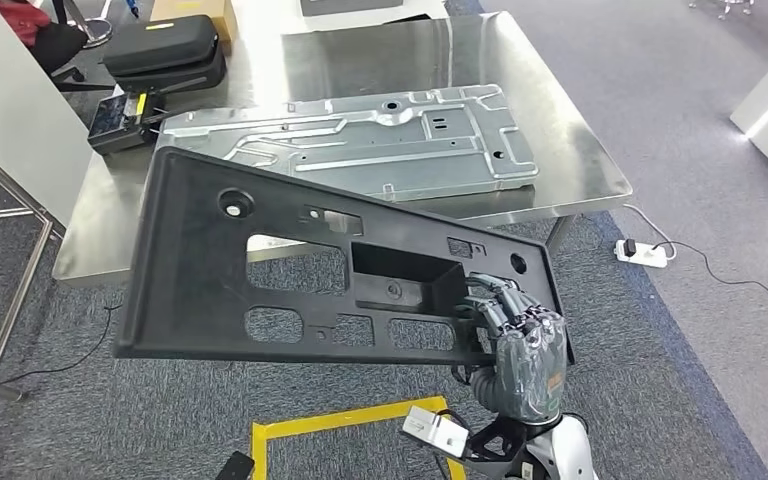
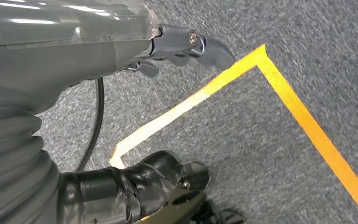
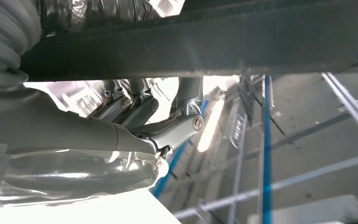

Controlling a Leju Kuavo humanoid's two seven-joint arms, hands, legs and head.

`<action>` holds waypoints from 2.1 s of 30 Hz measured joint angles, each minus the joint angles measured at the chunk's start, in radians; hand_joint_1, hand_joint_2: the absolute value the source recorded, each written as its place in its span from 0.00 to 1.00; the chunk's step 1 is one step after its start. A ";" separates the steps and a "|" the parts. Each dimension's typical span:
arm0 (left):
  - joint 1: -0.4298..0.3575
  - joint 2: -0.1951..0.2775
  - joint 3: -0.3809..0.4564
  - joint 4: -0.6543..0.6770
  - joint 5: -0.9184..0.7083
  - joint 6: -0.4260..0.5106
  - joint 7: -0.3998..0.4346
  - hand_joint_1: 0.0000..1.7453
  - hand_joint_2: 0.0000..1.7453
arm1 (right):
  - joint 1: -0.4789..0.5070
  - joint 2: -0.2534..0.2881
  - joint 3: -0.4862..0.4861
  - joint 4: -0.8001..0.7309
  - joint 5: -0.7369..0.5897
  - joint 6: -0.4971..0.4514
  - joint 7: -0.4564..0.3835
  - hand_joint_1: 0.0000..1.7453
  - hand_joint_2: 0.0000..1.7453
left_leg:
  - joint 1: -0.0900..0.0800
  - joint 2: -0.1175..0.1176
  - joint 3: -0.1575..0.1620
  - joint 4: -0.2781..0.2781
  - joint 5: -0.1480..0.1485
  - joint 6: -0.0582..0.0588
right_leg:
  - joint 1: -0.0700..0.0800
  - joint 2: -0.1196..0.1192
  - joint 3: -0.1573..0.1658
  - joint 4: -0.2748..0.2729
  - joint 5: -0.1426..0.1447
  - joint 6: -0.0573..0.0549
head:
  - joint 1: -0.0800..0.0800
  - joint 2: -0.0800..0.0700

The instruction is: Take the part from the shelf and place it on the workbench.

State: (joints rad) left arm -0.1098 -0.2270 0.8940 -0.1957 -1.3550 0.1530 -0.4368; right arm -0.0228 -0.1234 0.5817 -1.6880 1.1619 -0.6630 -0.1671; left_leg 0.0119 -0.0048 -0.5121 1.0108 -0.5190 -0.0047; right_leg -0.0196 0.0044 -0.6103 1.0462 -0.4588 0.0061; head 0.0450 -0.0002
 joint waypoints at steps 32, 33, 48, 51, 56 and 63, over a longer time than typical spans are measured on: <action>-0.006 -0.004 -0.019 0.000 0.000 -0.004 0.006 0.00 1.00 | -0.051 -0.005 -0.009 0.005 0.012 0.016 0.021 1.00 1.00 | -0.007 -0.001 -0.018 0.028 -0.016 0.004 | 0.003 0.001 0.000 -0.009 0.004 -0.019 | -0.002 0.000; -0.006 -0.004 -0.019 0.000 0.000 -0.004 0.006 0.00 1.00 | -0.052 -0.005 -0.009 0.005 0.012 0.016 0.021 1.00 1.00 | -0.006 0.000 -0.038 0.071 -0.037 0.000 | 0.001 0.000 0.007 -0.013 0.002 -0.025 | -0.002 0.000; -0.003 -0.004 -0.020 0.000 0.000 -0.004 0.006 0.00 1.00 | -0.057 -0.005 -0.009 0.005 0.012 0.017 0.021 1.00 1.00 | -0.002 -0.001 -0.069 -0.003 0.068 0.037 | 0.008 0.000 0.056 0.023 -0.083 0.010 | -0.001 0.000; -0.005 -0.004 -0.020 0.000 0.000 -0.004 0.006 0.00 1.00 | -0.057 -0.005 -0.009 0.006 0.012 0.017 0.021 1.00 1.00 | -0.003 0.000 -0.055 -0.006 0.058 0.047 | 0.006 0.000 -0.052 0.206 -0.145 0.018 | -0.001 0.000; -0.003 -0.006 -0.020 0.000 0.000 -0.004 0.007 0.00 1.00 | -0.057 -0.006 -0.009 0.011 0.012 0.018 0.024 1.00 1.00 | -0.005 -0.004 -0.018 -0.003 0.026 0.042 | 0.008 -0.001 -0.055 0.101 -0.005 0.009 | -0.001 0.000; -0.009 -0.009 -0.022 0.000 -0.004 -0.005 0.011 0.00 1.00 | -0.067 -0.006 -0.013 0.013 0.013 0.027 0.028 1.00 1.00 | -0.009 -0.001 -0.023 0.034 -0.018 0.008 | 0.008 0.001 0.000 -0.013 0.005 -0.025 | -0.002 0.000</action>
State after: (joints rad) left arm -0.1190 -0.2359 0.8718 -0.1956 -1.3590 0.1481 -0.4254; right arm -0.0901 -0.1298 0.5683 -1.6749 1.1749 -0.6358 -0.1388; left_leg 0.0024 -0.0057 -0.5351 1.0445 -0.5372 0.0033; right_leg -0.0117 0.0057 -0.6101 1.0337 -0.4533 -0.0186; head 0.0426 -0.0001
